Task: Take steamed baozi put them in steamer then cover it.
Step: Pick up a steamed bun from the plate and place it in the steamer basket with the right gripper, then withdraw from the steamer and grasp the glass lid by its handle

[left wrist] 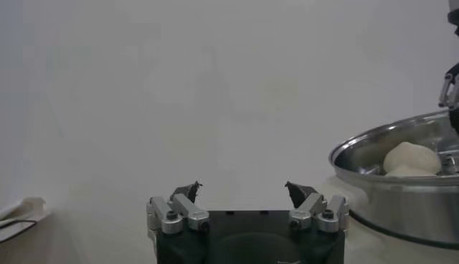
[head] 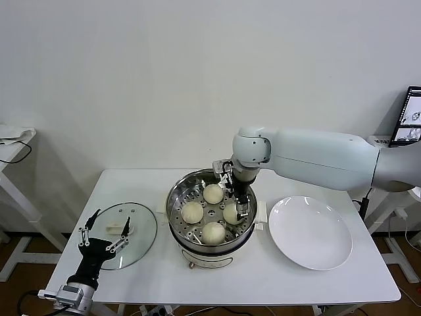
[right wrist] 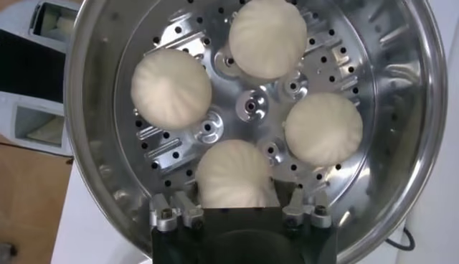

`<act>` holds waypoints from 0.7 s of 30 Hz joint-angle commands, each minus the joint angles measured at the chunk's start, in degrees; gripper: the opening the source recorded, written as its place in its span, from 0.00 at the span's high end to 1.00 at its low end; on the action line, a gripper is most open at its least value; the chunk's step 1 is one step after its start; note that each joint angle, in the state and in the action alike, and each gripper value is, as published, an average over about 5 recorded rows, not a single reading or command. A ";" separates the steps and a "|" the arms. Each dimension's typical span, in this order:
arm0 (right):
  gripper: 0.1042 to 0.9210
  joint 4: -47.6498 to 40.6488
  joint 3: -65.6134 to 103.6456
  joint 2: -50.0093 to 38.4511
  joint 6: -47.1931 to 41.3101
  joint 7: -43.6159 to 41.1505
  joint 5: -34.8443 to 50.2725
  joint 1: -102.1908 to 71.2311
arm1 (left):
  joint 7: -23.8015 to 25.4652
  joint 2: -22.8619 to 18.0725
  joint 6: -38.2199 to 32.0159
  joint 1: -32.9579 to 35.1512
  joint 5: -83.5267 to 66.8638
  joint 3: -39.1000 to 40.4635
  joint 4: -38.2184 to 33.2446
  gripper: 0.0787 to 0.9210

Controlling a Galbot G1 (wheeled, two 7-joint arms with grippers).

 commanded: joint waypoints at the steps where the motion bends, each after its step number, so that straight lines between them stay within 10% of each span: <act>1: 0.12 1.61 3.69 -6.25 1.37 -2.37 3.14 2.80 | -0.04 0.00 -0.11 0.19 0.33 0.13 -0.14 0.12; 13: 0.12 5.24 29.29 -27.26 5.44 -2.68 6.04 -9.15 | -0.33 -0.49 -0.25 0.30 -0.53 -0.02 -1.00 0.12; 21: 0.12 8.96 62.10 -38.02 19.06 20.80 16.63 -40.37 | -1.36 -0.29 1.27 -1.02 -1.24 0.10 -1.02 0.12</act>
